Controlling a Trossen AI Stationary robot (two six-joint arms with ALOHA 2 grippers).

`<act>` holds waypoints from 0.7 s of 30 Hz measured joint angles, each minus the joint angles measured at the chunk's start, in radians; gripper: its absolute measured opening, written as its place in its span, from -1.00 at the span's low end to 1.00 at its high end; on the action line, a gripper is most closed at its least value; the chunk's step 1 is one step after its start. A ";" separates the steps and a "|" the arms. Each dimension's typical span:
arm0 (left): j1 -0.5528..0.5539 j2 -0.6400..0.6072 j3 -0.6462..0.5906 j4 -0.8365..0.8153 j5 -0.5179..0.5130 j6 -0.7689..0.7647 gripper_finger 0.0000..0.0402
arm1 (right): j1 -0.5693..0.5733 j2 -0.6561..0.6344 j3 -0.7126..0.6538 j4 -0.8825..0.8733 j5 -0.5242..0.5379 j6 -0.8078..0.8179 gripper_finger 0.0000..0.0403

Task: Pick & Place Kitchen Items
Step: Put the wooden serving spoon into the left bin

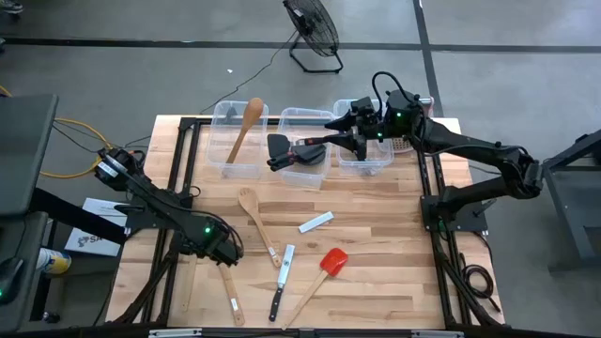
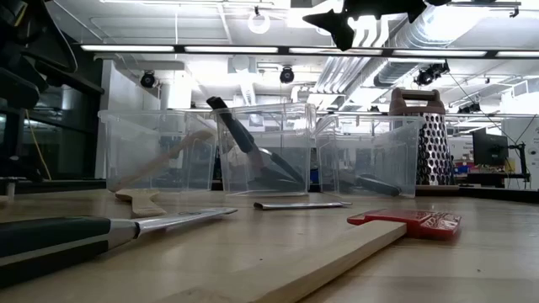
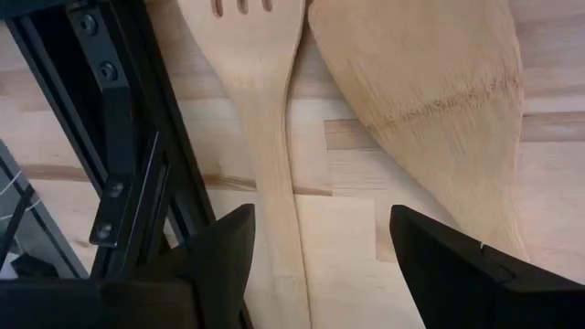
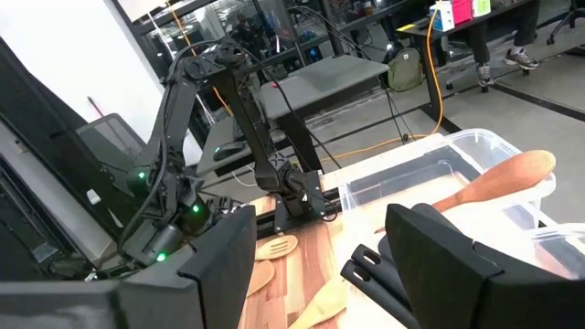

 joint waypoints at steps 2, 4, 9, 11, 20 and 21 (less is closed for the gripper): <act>0.000 0.000 -0.001 0.000 -0.007 -0.009 0.22 | 0.000 0.000 0.000 0.000 0.000 0.000 0.17; -0.001 -0.005 -0.019 0.024 -0.005 -0.015 0.22 | 0.000 0.000 0.000 0.000 0.000 0.000 0.17; -0.032 -0.021 -0.123 0.262 -0.019 -0.076 0.22 | 0.000 0.000 0.000 -0.002 0.000 0.000 0.17; -0.057 -0.021 -0.145 0.296 -0.033 -0.128 0.22 | 0.000 0.000 0.000 -0.006 -0.005 0.000 0.17; -0.155 -0.035 -0.145 0.254 -0.045 -0.276 0.22 | 0.000 0.000 0.000 -0.011 -0.023 -0.002 0.17; -0.162 -0.036 -0.145 0.240 -0.041 -0.286 0.22 | 0.000 0.000 0.000 -0.011 -0.023 -0.004 0.17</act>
